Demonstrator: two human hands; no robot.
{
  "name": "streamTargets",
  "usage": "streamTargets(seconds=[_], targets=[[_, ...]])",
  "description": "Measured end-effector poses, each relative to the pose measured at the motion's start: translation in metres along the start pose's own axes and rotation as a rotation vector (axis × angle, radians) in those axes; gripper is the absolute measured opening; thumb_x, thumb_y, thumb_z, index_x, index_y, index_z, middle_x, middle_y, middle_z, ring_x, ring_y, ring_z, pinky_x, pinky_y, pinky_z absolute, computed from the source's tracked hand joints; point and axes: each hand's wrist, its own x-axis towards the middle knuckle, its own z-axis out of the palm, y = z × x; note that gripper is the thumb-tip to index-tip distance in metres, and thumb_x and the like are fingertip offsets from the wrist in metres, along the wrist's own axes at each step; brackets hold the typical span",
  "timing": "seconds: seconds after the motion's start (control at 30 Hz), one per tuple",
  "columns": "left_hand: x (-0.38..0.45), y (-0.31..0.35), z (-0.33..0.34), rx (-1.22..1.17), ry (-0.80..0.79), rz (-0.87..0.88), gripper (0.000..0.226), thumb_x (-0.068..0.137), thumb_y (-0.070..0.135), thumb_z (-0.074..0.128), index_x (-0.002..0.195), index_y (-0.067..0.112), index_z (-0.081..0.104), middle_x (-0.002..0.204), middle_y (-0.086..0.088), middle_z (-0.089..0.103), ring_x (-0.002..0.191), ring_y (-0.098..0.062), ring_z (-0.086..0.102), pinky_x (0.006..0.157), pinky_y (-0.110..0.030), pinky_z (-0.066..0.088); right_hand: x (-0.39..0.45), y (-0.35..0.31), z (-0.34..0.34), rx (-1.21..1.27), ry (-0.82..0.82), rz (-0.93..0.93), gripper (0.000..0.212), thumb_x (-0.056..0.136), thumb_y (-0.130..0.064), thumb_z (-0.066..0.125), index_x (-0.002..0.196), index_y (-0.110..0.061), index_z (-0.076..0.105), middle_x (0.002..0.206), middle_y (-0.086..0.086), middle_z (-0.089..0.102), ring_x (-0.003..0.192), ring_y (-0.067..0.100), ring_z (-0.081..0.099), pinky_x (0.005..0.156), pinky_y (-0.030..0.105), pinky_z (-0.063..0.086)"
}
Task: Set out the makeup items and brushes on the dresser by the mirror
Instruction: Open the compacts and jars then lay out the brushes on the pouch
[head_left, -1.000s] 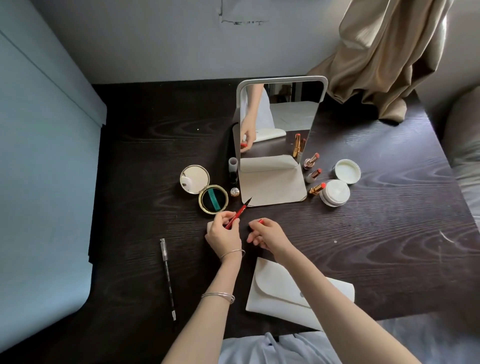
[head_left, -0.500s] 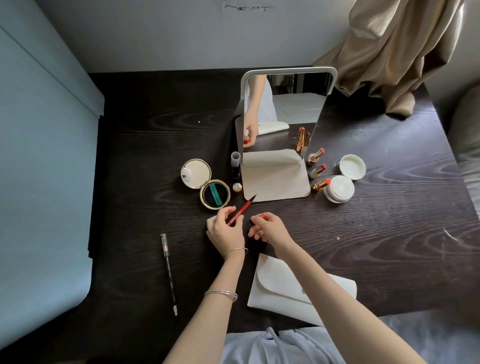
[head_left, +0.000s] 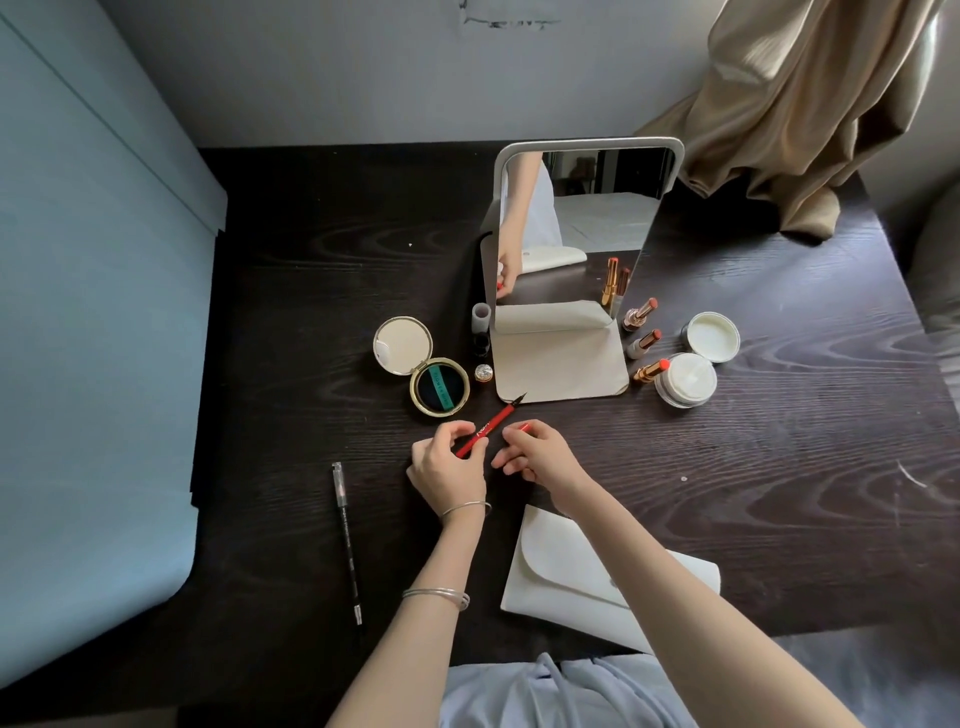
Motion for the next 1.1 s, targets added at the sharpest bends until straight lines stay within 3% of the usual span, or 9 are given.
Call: streamTargets(seconds=[0.2, 0.5, 0.77, 1.1], targets=[[0.001, 0.001, 0.003, 0.021, 0.016, -0.004, 0.018, 0.069, 0.021, 0.079, 0.081, 0.025, 0.067, 0.080, 0.009, 0.064, 0.089, -0.013, 0.054, 0.081, -0.035, 0.037, 0.001, -0.006, -0.002, -0.026, -0.077, -0.022, 0.014, 0.097, -0.020, 0.046, 0.106, -0.012, 0.052, 0.075, 0.006, 0.069, 0.050, 0.007, 0.056, 0.046, 0.014, 0.036], [-0.002, -0.003, 0.004, -0.053, 0.022, 0.004, 0.015, 0.070, 0.022, 0.078, 0.081, 0.023, 0.068, 0.082, 0.008, 0.066, 0.088, -0.012, 0.054, 0.082, -0.027, 0.025, 0.005, -0.015, -0.007, -0.033, -0.081, -0.067, 0.021, 0.097, -0.018, 0.045, 0.115, -0.010, 0.052, 0.075, 0.007, 0.068, 0.052, 0.008, 0.055, 0.048, 0.016, 0.035], [0.002, 0.002, 0.006, 0.020, 0.003, -0.025, 0.019, 0.068, 0.027, 0.079, 0.083, 0.028, 0.067, 0.080, 0.011, 0.063, 0.087, -0.011, 0.051, 0.082, -0.031, 0.027, 0.008, -0.012, -0.008, -0.019, -0.018, -0.025, 0.018, 0.097, -0.019, 0.046, 0.111, -0.009, 0.050, 0.076, 0.007, 0.069, 0.049, 0.006, 0.056, 0.041, 0.012, 0.036], [0.001, 0.006, 0.003, 0.040, -0.034, -0.015, 0.027, 0.068, 0.030, 0.079, 0.090, 0.028, 0.065, 0.091, 0.015, 0.065, 0.095, -0.011, 0.051, 0.083, -0.029, 0.024, 0.008, -0.004, -0.013, -0.028, 0.008, -0.004, 0.017, 0.096, -0.019, 0.049, 0.108, -0.008, 0.049, 0.076, 0.007, 0.069, 0.051, 0.007, 0.057, 0.049, 0.016, 0.037]])
